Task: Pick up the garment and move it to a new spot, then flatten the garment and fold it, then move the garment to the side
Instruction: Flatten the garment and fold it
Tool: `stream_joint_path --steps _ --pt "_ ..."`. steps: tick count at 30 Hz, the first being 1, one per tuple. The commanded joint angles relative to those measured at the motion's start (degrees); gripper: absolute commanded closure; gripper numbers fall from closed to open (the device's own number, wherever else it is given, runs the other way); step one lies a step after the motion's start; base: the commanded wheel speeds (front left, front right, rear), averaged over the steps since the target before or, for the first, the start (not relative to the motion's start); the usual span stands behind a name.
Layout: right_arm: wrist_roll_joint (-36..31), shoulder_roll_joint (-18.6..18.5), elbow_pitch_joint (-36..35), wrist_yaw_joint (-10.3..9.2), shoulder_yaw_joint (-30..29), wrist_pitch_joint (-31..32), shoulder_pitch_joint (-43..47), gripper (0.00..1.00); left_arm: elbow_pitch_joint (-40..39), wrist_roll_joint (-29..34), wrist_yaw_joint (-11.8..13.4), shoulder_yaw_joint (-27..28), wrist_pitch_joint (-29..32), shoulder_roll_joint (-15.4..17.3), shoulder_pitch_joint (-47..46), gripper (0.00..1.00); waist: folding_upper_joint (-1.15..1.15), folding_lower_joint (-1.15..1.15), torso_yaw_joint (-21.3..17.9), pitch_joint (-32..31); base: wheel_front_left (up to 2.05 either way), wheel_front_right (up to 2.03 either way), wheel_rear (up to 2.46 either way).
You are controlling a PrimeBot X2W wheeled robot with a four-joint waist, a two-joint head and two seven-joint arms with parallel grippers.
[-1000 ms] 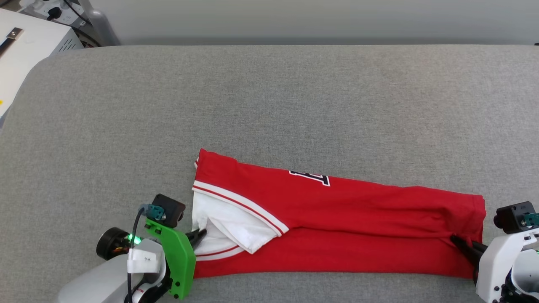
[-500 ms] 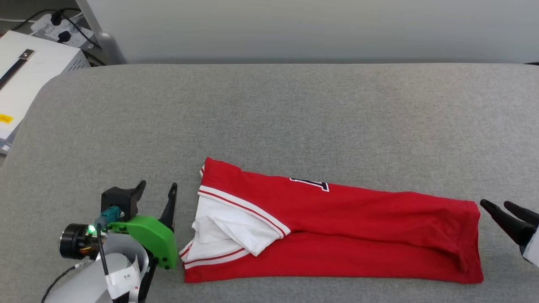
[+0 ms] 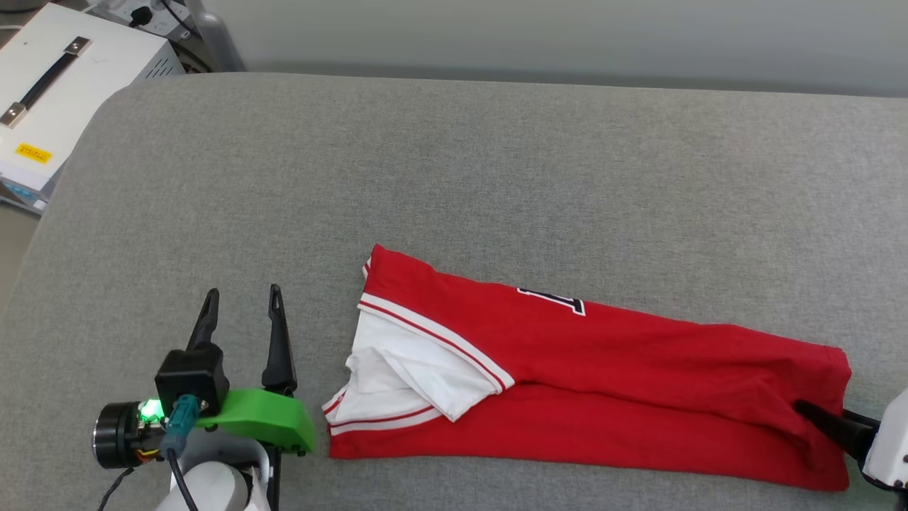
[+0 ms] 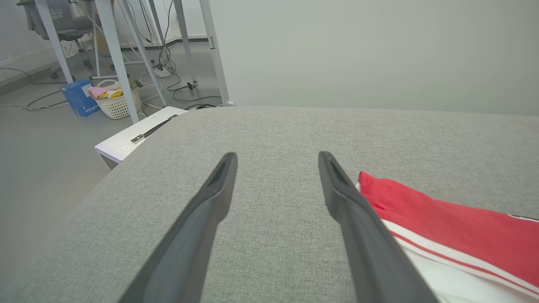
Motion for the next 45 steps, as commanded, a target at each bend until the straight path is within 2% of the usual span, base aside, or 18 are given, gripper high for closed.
stream_joint_path --steps 1,2,3,5,6,7,8,15,22,25,30,31,37,41,45 --pt "-0.41 0.95 0.79 -0.03 0.91 0.26 -1.14 0.00 -0.42 2.20 -0.87 1.11 -0.33 -1.28 1.44 0.00 0.00 0.00 0.95 0.77 0.00 0.00 0.00" --pt "-0.39 1.61 1.30 -0.03 1.74 0.67 -1.22 0.00 -0.73 3.41 -1.51 2.35 -0.33 -2.63 2.15 0.00 0.00 0.00 1.20 0.86 0.00 0.00 0.00" --pt "-0.27 3.17 1.99 -0.03 3.66 1.21 -1.58 0.00 -0.66 7.23 -3.39 4.12 -0.33 -5.10 3.71 0.00 0.00 0.00 1.52 1.03 0.00 0.00 0.00" --pt "0.05 3.75 2.16 -0.03 4.75 1.52 -1.85 0.00 -0.44 8.75 -4.54 5.78 -0.33 -6.93 4.42 0.00 0.00 0.00 1.65 0.96 0.00 0.00 0.00" --pt "0.20 3.84 2.20 -0.03 5.23 1.48 -2.03 0.33 -0.50 9.63 -5.21 6.71 -0.33 -7.82 4.70 0.00 0.00 0.00 1.67 0.88 0.00 0.00 0.00" --pt "0.35 3.89 2.13 -0.03 5.48 1.17 -2.17 0.77 -0.53 10.26 -5.74 7.44 -0.33 -8.53 4.96 0.00 0.00 0.00 1.69 0.74 0.00 0.00 0.00" --pt "0.53 3.86 2.10 -0.03 5.73 0.79 -2.31 1.00 -0.48 11.05 -6.42 8.21 -0.33 -9.22 5.27 0.00 0.00 0.00 1.68 0.52 0.00 0.00 0.00" --pt "1.43 0.48 4.45 -0.03 4.69 -1.72 -3.40 1.00 -0.11 15.06 -10.05 12.57 -0.33 -12.68 7.39 0.00 0.00 0.00 1.07 -1.33 0.00 0.00 0.00" --pt "1.38 -6.22 10.00 -0.03 0.97 -2.65 -3.81 1.00 0.86 18.24 -14.01 13.91 -0.33 -14.66 8.80 0.00 0.00 0.00 0.41 -3.24 0.00 0.00 0.00" --pt "1.15 -7.87 11.05 -0.03 0.92 -1.49 -3.69 1.00 1.50 19.05 -14.96 14.62 -0.33 -15.32 9.16 0.00 0.00 0.00 0.06 -3.80 0.00 0.00 0.00" --pt "2.61 -7.03 4.60 -0.03 3.09 2.04 -3.50 1.00 1.98 19.97 -15.94 16.21 -0.33 -16.05 9.97 0.00 0.00 0.00 -0.74 -4.50 0.00 0.00 0.00" --pt "2.66 -6.20 -2.00 -0.03 4.78 3.66 -3.55 1.00 2.08 20.60 -16.53 16.88 -0.34 -16.55 10.27 0.00 0.00 0.00 -0.95 -4.66 0.00 0.00 0.00" --pt "-0.71 -2.79 -12.32 -0.03 8.41 5.61 -6.22 1.00 2.34 21.84 -17.60 17.66 -0.34 -17.53 9.86 0.00 0.00 0.00 -0.32 -3.89 0.00 0.00 0.00" --pt "-4.61 0.79 -14.19 -0.03 12.04 7.16 -10.67 1.00 2.47 22.42 -18.35 17.98 -0.34 -18.26 8.71 0.00 0.00 0.00 0.61 -2.11 0.00 0.00 0.00" --pt "-7.64 5.35 -12.79 -0.03 17.02 8.59 -16.69 1.00 2.56 23.10 -18.96 18.28 -0.34 -19.03 7.19 0.00 0.00 0.00 1.61 -0.15 0.00 0.00 0.00"
